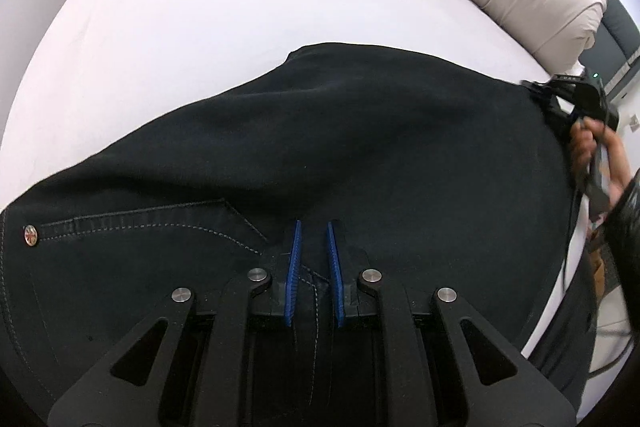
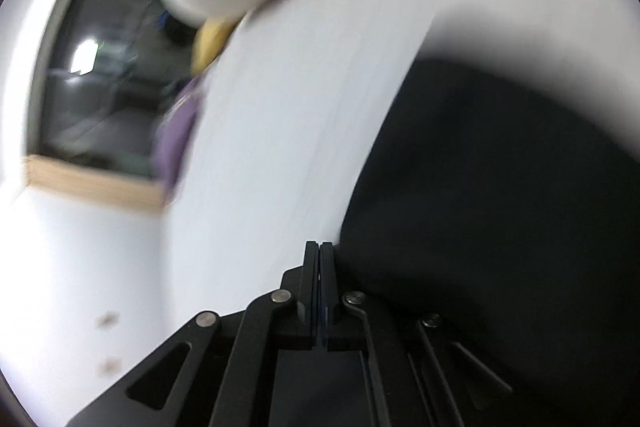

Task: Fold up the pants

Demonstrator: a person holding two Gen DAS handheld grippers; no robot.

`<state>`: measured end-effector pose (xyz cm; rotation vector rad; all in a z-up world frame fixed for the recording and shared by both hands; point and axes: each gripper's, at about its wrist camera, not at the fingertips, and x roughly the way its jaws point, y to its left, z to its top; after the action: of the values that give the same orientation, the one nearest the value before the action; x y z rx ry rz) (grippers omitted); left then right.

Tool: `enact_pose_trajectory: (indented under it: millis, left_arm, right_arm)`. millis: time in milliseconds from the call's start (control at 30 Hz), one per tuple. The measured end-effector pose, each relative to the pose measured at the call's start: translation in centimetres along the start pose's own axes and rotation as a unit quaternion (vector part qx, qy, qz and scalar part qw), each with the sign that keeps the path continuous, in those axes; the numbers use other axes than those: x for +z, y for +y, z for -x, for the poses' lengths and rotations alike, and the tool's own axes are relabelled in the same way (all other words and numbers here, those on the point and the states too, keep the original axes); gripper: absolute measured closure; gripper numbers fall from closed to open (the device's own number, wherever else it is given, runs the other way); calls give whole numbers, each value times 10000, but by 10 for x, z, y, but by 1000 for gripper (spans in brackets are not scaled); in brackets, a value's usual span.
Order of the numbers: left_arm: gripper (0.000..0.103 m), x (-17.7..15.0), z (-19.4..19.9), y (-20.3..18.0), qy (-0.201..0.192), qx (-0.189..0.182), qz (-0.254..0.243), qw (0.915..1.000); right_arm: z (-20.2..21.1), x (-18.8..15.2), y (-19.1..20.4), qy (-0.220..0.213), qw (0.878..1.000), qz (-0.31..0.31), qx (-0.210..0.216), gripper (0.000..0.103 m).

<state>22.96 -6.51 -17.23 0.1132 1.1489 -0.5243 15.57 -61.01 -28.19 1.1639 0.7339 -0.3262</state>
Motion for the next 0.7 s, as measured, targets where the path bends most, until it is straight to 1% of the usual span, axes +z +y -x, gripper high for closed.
enact_pose_trajectory:
  millis: [33, 67, 100, 133, 167, 200, 233, 267, 300, 367, 400, 433, 467, 500, 533, 567, 600, 633, 700]
  left_arm:
    - [90, 0, 1, 0, -18, 3, 29, 10000]
    - [90, 0, 3, 0, -44, 20, 52, 10000]
    - [90, -1, 6, -1, -69, 67, 62, 9999]
    - [90, -1, 9, -4, -104, 124, 77, 9998]
    - [90, -1, 11, -8, -141, 117, 82, 9998]
    - [90, 0, 13, -13, -181, 33, 67, 9998]
    - [90, 0, 14, -18, -222, -17, 27, 9997]
    - [90, 0, 14, -26, -243, -22, -61, 9997]
    - [90, -1, 13, -33, -218, -19, -144, 9997]
    - [90, -3, 4, -43, -82, 6, -288, 9996]
    - [90, -4, 0, -45, -47, 54, -319, 9995]
    - [90, -4, -3, -44, -35, 65, -330, 9994]
    - [90, -5, -3, -41, -23, 19, -284, 9996]
    - [90, -6, -4, -37, -6, -4, -222, 9998]
    - [90, -3, -6, -36, 11, 1, -163, 9999]
    - [90, -3, -7, -33, 26, 2, -94, 10000]
    - [90, -2, -8, -30, 37, -29, -33, 10000]
    - [90, -4, -13, -26, 43, -52, 25, 10000]
    - [90, -7, -15, -26, 17, 7, 6, 10000]
  right_arm:
    - [14, 9, -2, -226, 9994, -44, -273, 100]
    - [29, 13, -2, -359, 9986, -74, -369, 93]
    - [48, 11, 5, -458, 9986, 14, -269, 91]
    - [59, 4, 11, -434, 9990, 140, -43, 90]
    - [66, -8, 20, -256, 9988, 291, 299, 87]
    - [69, -29, 31, 71, 9968, 420, 684, 84]
    - [66, -58, 40, 491, 9926, 521, 983, 83]
    - [62, -79, 43, 791, 9887, 598, 1124, 83]
    - [53, -115, 48, 1259, 9804, 729, 1325, 83]
    - [39, -151, 40, 1655, 9717, 638, 1560, 83]
    - [30, -160, 33, 1795, 9702, 591, 1516, 89]
    - [22, -164, 23, 1880, 9718, 490, 1337, 100]
    - [17, -161, 12, 1875, 9731, 343, 1291, 103]
    - [18, -149, -2, 1758, 9744, 127, 1396, 103]
    - [22, -137, -8, 1587, 9777, 96, 1371, 103]
    - [30, -125, -14, 1347, 9829, 166, 1242, 103]
    - [41, -105, -23, 1019, 9889, 234, 1055, 103]
    - [45, -92, -32, 842, 9914, 151, 988, 103]
    - [60, -64, -64, 406, 9947, -323, 885, 103]
